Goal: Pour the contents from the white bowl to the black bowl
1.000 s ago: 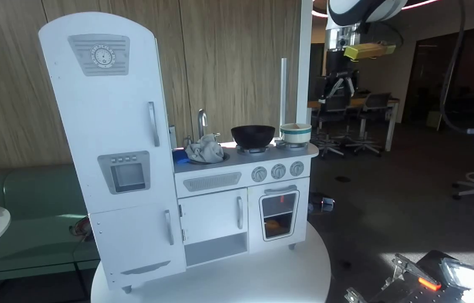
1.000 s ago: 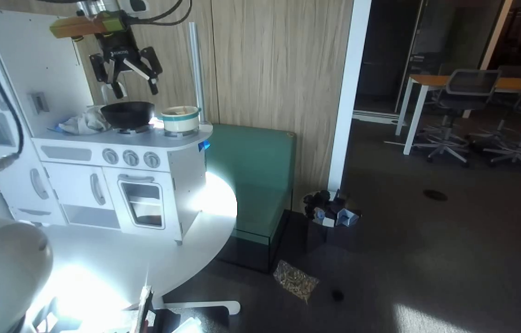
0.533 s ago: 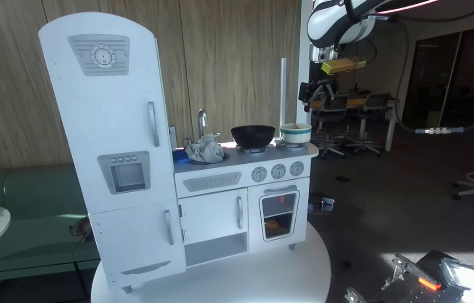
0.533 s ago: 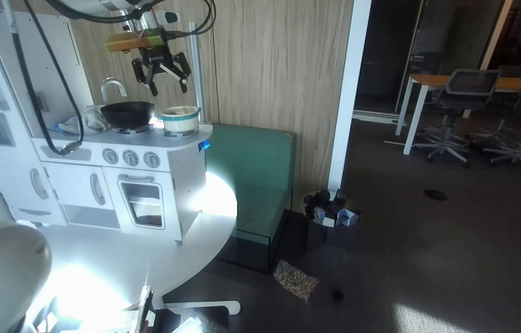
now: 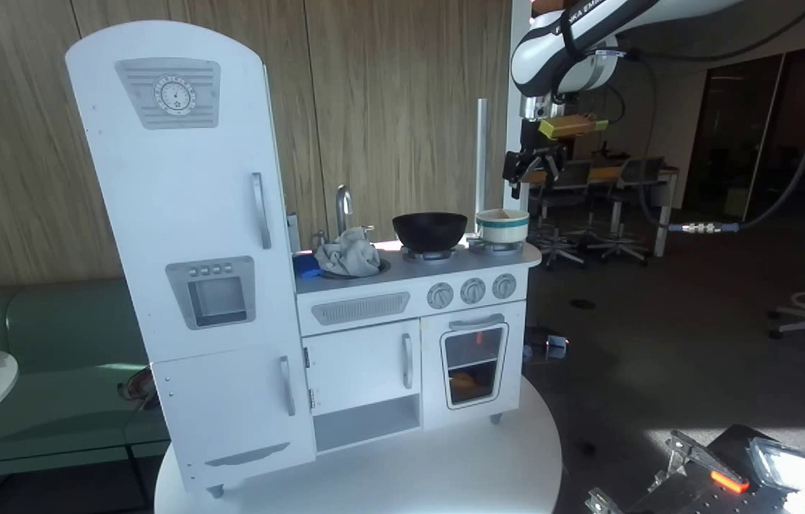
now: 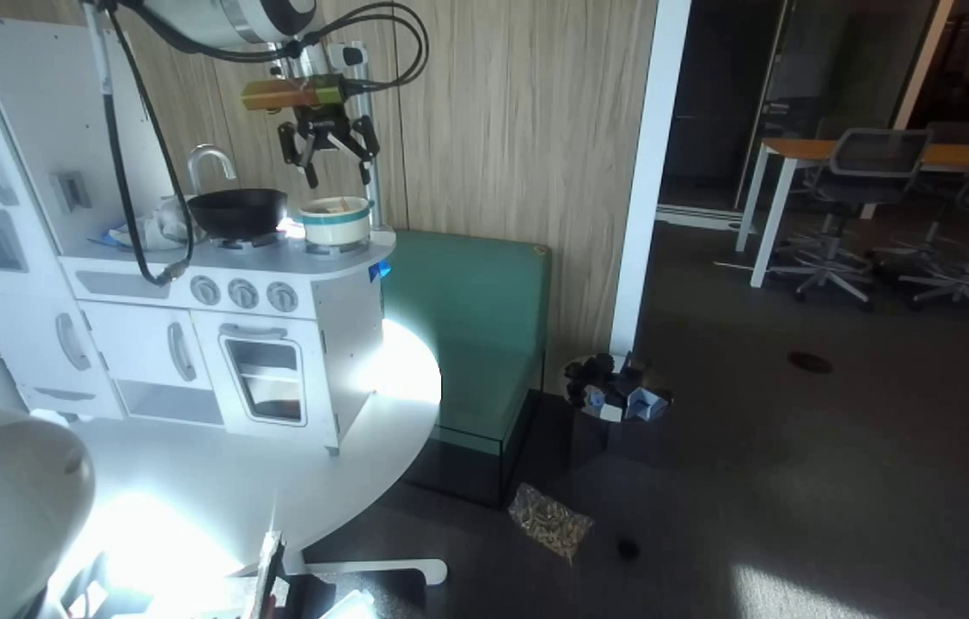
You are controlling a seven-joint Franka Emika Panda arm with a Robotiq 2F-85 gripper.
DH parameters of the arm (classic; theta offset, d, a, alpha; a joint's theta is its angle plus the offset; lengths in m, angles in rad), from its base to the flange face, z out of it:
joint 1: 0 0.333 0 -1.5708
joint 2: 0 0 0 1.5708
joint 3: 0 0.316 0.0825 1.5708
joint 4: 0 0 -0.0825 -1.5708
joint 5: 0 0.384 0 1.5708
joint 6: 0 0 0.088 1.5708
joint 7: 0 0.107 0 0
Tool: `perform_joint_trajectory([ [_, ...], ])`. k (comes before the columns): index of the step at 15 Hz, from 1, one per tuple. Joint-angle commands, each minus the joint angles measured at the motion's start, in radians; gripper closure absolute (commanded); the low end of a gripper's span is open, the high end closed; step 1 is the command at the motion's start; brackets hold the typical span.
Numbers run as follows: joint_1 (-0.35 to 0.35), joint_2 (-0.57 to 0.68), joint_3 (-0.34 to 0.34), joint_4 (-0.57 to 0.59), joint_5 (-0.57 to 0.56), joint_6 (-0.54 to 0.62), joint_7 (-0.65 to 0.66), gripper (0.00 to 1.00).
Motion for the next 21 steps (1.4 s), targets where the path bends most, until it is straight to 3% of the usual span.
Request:
perform_joint_trajectory([
  [1, -0.017, 0.080, -0.012, 0.084, 0.095, -0.004, -0.109, 0.00],
  [5, -0.037, 0.147, -0.013, 0.155, 0.125, -0.033, -0.173, 0.00],
  [21, -0.064, 0.347, 0.013, 0.458, 0.055, -0.253, -0.491, 0.00],
])
